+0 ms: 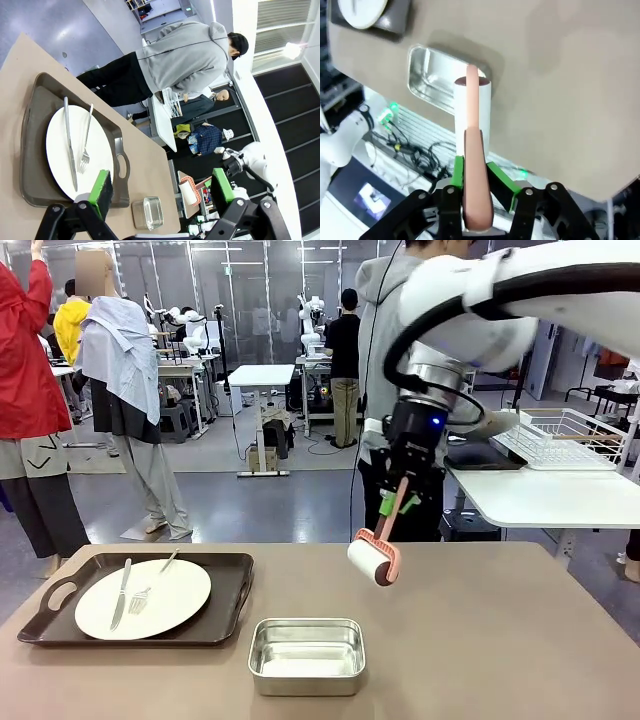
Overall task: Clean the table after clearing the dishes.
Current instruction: When the left (or right) Handle tray is removed, use the left hand (or right hand) to clean the left (or right) side of the table with the Lint Roller.
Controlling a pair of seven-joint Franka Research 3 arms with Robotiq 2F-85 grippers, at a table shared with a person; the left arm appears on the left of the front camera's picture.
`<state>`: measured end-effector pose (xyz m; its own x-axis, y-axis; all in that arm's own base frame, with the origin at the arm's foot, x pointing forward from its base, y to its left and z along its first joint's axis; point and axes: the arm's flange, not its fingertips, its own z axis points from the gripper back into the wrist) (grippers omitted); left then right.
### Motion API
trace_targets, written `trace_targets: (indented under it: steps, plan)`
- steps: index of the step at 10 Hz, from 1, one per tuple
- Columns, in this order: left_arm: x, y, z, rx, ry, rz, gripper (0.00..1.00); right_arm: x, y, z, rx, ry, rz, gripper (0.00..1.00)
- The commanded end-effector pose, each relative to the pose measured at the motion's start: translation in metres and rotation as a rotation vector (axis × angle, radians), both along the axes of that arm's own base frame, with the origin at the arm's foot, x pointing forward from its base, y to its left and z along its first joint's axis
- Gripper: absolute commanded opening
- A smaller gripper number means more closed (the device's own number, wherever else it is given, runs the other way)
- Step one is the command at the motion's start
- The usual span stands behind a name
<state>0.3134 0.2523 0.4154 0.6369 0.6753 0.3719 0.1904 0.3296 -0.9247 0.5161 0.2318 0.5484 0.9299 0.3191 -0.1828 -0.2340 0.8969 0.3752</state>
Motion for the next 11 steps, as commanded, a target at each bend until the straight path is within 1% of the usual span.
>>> trace_targets:
  steps: [1, 2, 3, 4, 5, 6, 11]
  plan:
    - [0.001, 0.003, 0.002, -0.012, -0.017, 0.002, 1.00, -0.191, -0.104, -0.120, 0.160, -0.101, -0.072, 0.00]
    - [0.001, 0.003, 0.002, -0.012, -0.017, 0.002, 1.00, -0.189, -0.116, -0.126, 0.207, -0.107, -0.097, 0.00]
    - [0.001, 0.003, 0.002, -0.012, -0.017, 0.002, 1.00, -0.187, -0.127, -0.132, 0.245, -0.127, -0.124, 0.00]
    - [0.001, 0.003, 0.002, -0.012, -0.017, 0.002, 1.00, -0.183, -0.134, -0.136, 0.267, -0.139, -0.117, 0.00]
    - [0.001, 0.003, 0.002, -0.012, -0.017, 0.002, 1.00, -0.176, -0.132, -0.140, 0.280, -0.145, -0.072, 0.00]
    - [0.001, 0.003, 0.002, -0.012, -0.017, 0.002, 1.00, -0.116, -0.113, -0.089, 0.213, -0.080, -0.129, 0.00]
    - [0.001, 0.003, 0.002, -0.012, -0.017, 0.002, 1.00, -0.116, -0.113, -0.089, 0.213, -0.080, -0.129, 0.00]
